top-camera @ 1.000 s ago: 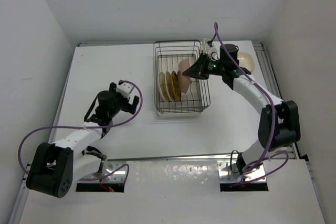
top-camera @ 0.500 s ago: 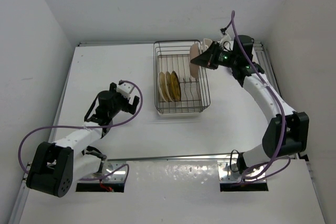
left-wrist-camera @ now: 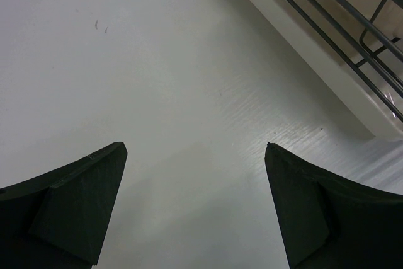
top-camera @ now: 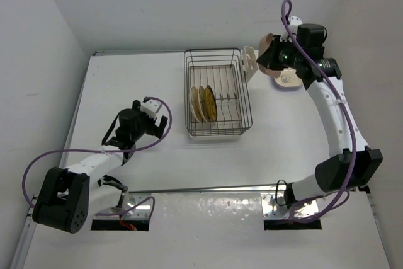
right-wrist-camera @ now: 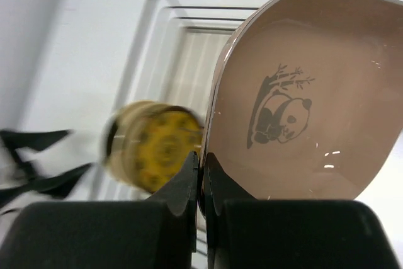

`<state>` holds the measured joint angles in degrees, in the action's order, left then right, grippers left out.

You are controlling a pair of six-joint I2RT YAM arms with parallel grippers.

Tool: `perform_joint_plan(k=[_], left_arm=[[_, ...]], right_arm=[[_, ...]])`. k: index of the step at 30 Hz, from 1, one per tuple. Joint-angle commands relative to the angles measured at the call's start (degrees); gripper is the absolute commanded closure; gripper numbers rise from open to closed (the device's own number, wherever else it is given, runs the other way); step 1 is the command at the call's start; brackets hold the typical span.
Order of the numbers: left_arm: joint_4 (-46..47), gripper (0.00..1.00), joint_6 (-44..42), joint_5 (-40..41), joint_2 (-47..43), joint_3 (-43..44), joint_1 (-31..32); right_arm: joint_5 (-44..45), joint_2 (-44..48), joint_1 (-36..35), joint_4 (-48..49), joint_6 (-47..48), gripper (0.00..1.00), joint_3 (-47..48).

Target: Unload the plates from the dish rack

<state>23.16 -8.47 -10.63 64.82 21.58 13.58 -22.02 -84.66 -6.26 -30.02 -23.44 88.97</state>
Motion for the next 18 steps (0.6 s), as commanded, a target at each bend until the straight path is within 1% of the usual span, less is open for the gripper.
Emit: perform_joint_plan(k=[1,4,5,6,7,8,10,11,13,14,15,16,18], left_arm=[[1.01,0.02,0.74,0.17,0.48,2.06,0.74],[1.63,0.02,-0.49,0.0,1.19,2.67,0.83],[1.71,0.02,-0.93,0.09,1.54,3.02,0.83],[1.72,0.02,-1.28,0.78,1.71,3.37,0.74],[1.8,0.02,-2.16,0.96,2.41,4.33,0.66],[1.8,0.02,-2.69,1.49,2.68,4.78,0.48],[1.63,0.02,-4.18,2.11,3.82,6.27,0.13],[1.37,0.02,-4.62,2.46,4.35,6.89,-0.22],[-0.12,0.02,-5.24,2.9,5.75,8.82,-0.57],[-0.74,0.02,-5.5,3.07,6.37,10.22,-0.66],[-1.88,0.01,-5.59,3.16,7.42,10.84,-0.75],[-2.41,0.01,-5.85,3.16,7.78,11.37,-0.75],[-3.73,0.01,-6.03,3.08,9.0,12.87,-1.19]], right_arm=[[15.67,-2.68,1.6,-9.07,11.65,1.0,4.54],[20.16,-6.73,3.89,-12.42,16.22,1.0,10.23],[21.31,-9.79,4.32,-12.95,17.71,1.0,11.3],[21.84,-11.21,4.85,-13.31,20.6,1.0,12.53],[25.67,-12.79,4.94,-13.74,22.19,1.0,13.5],[26.93,-15.59,5.12,-13.66,26.47,1.0,15.43],[30.08,-18.42,5.3,-13.14,29.75,1.0,17.28],[30.54,-21.3,5.64,-12.96,32.99,1.0,17.73],[30.98,-23.96,5.91,-12.26,35.3,1.0,19.48],[30.72,-26.75,6.0,-12.08,36.44,1.0,20.1],[30.72,-28.0,5.91,-11.91,36.71,1.0,21.32],[30.46,-29.32,7.82,-11.82,36.89,1.0,22.12],[29.76,-32.75,8.81,-11.29,36.8,1.0,24.05]])
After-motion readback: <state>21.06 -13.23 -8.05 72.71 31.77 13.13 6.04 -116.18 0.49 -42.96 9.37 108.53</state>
